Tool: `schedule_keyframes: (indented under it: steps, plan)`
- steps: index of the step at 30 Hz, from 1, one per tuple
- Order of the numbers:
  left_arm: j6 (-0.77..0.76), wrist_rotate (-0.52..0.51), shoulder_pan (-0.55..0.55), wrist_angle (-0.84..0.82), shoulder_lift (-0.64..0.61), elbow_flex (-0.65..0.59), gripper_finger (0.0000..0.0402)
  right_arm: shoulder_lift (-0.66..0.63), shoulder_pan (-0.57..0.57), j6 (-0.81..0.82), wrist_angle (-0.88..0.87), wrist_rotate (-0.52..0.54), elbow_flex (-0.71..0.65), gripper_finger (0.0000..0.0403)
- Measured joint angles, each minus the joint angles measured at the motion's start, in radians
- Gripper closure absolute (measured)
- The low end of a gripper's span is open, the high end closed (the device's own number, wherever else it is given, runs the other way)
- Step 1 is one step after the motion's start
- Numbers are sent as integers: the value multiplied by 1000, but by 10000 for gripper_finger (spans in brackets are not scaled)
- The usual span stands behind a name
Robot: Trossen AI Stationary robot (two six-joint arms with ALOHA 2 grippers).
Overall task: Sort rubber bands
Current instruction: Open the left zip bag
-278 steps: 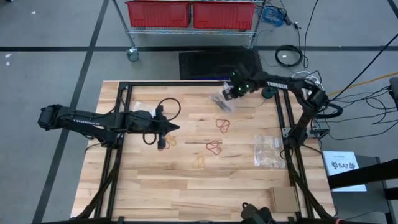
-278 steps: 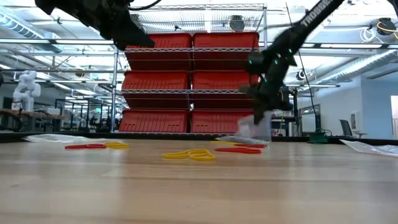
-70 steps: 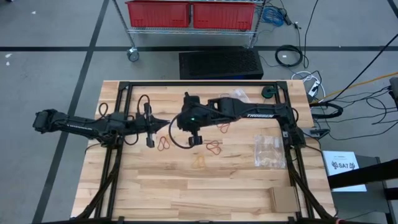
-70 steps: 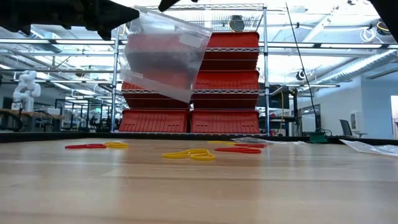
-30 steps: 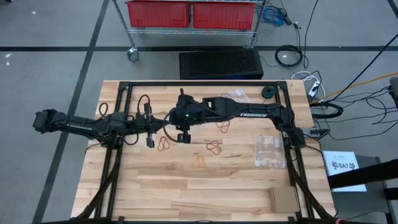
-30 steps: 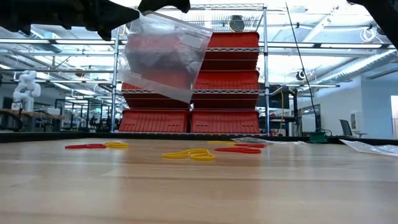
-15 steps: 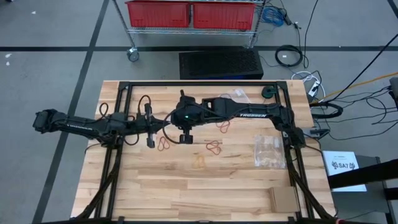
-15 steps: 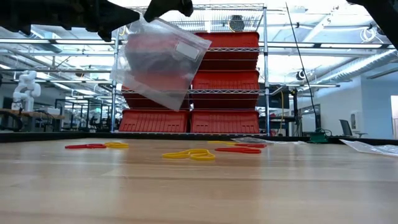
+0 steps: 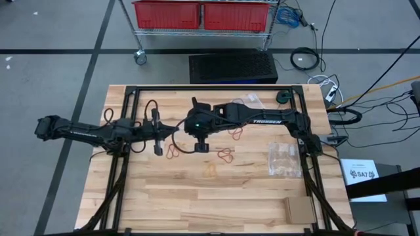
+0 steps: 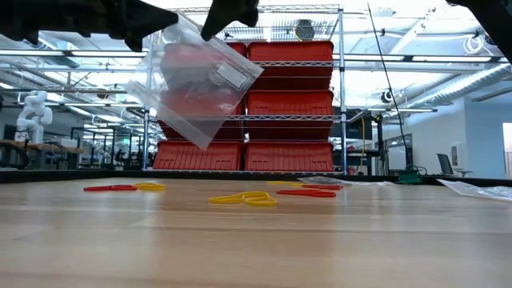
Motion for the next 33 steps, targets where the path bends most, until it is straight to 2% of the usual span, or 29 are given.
schedule_keyframes:
  steps: [13,17,21,25,29,33]
  plan:
    - [-5,-3,0,-55,-75,0,401,0,10,46,-150,43,-2,399]
    - [-9,65,0,-78,-63,0,395,0,16,45,-146,43,-2,399]
    - [-9,95,0,-75,-33,0,362,0,16,45,-144,43,-2,399]
    - [-9,95,0,-60,11,0,311,0,16,44,-141,43,-2,399]
    - [-62,78,0,-10,61,0,258,0,16,42,-138,43,-2,399]
    - [-63,60,0,48,110,0,224,0,17,42,-137,42,-2,399]
